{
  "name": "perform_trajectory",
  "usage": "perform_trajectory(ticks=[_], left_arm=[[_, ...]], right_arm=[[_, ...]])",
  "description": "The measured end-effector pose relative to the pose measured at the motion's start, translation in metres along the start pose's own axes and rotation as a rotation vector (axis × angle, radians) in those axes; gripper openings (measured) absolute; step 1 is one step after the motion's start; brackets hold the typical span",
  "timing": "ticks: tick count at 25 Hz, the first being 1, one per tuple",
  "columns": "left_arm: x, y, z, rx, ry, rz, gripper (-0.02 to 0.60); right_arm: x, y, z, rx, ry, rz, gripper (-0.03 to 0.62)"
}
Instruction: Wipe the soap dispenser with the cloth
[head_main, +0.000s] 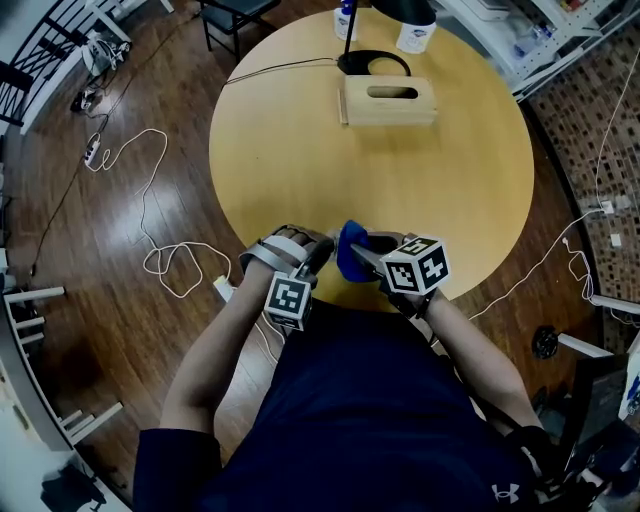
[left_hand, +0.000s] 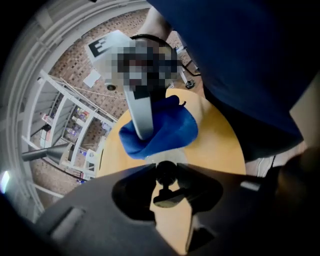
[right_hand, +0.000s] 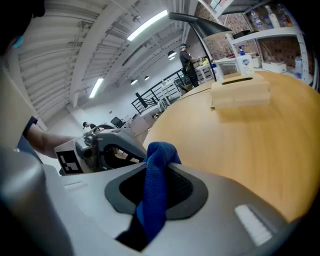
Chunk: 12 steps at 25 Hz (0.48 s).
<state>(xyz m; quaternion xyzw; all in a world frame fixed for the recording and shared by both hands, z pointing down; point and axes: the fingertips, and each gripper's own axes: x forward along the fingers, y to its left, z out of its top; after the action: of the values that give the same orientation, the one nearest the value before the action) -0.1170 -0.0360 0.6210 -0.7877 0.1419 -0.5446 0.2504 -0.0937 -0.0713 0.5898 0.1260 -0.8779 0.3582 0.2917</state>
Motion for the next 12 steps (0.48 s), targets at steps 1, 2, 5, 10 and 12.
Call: perform_trajectory(ticks=[1, 2, 5, 10, 12], left_arm=[[0.0, 0.0, 0.0, 0.002, 0.003, -0.003, 0.132], [0.0, -0.001, -0.001, 0.0, 0.006, -0.007, 0.132], [0.0, -0.004, -0.004, -0.014, 0.023, -0.013, 0.132], [0.006, -0.006, -0.014, -0.049, 0.041, -0.015, 0.132], [0.008, -0.005, -0.015, -0.077, 0.037, -0.016, 0.132]], right_arm=[[0.001, 0.005, -0.001, -0.017, 0.002, 0.006, 0.081], [0.002, 0.004, -0.003, -0.028, 0.006, 0.002, 0.08], [-0.005, -0.025, -0.02, 0.001, 0.025, -0.085, 0.08], [-0.026, -0.079, -0.043, 0.145, 0.041, -0.221, 0.08], [-0.028, -0.08, -0.041, 0.147, 0.048, -0.246, 0.08]])
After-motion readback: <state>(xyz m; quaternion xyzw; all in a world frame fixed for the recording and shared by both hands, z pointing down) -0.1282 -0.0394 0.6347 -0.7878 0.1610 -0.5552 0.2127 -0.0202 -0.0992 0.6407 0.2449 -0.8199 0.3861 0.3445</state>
